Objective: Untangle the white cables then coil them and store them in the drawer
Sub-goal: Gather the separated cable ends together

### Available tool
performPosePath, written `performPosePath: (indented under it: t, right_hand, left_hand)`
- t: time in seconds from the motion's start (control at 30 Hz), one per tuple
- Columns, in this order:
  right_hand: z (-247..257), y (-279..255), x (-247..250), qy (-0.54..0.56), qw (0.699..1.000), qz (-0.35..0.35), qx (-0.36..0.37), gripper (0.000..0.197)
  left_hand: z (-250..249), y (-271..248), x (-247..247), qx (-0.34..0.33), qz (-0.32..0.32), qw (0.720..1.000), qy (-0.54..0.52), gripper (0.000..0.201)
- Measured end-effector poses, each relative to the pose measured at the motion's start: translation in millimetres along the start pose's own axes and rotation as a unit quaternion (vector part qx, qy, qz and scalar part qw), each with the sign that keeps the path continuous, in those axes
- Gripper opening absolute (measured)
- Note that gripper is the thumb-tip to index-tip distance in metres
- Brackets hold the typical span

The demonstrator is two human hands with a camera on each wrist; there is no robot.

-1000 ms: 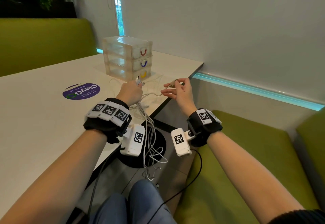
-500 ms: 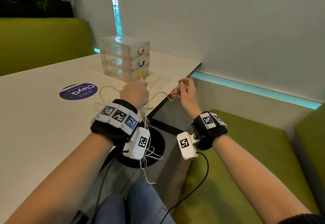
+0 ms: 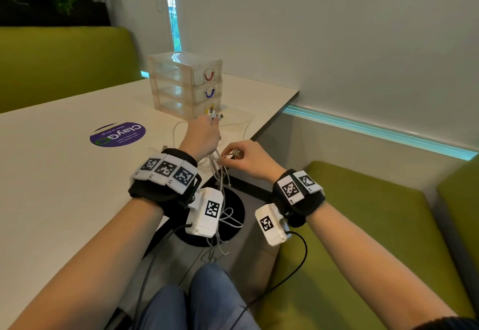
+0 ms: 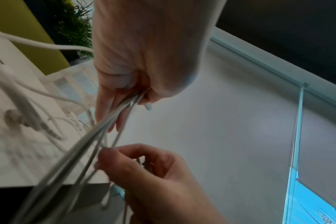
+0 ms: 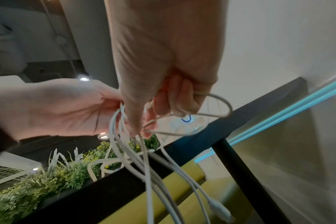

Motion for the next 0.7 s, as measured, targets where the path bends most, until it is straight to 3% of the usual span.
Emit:
performPosePath:
  t: [0.17, 0.33, 0.53, 0.7]
  right_hand:
    - [-7.1, -0.5, 5.7, -0.004, 1.000, -0.007, -0.008, 0.023]
    - [-25.0, -3.6, 17.4, -0.015, 0.999, -0.032, -0.038, 0.026]
    - [-44.3, -10.7, 51.8, 0.041, 0.961, -0.255, -0.097, 0.039]
    - [-53.2, -23.8, 83.9, 0.050, 0.891, -0.434, -0.128, 0.037]
  left_hand:
    - [9.3, 2.7, 9.2, 0.038, -0.005, 0.999, 0.024, 0.041]
    - [6.6, -1.6, 14.2, 0.073, 0.037, 0.990, 0.113, 0.039]
    - [12.8, -4.4, 19.3, 0.091, 0.051, 0.979, 0.178, 0.040]
    - [9.1, -6.9, 20.2, 0.095, 0.069, 0.972, 0.204, 0.040]
Point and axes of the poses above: each hand's wrist, its own y-axis towards the middle knuckle, its own x-axis out of the back of the hand, z = x × y, the point moved 1 cm from there along y, towards the middle knuckle, and after that the axes turned 5 degrees about x, right-handed, at the moved point
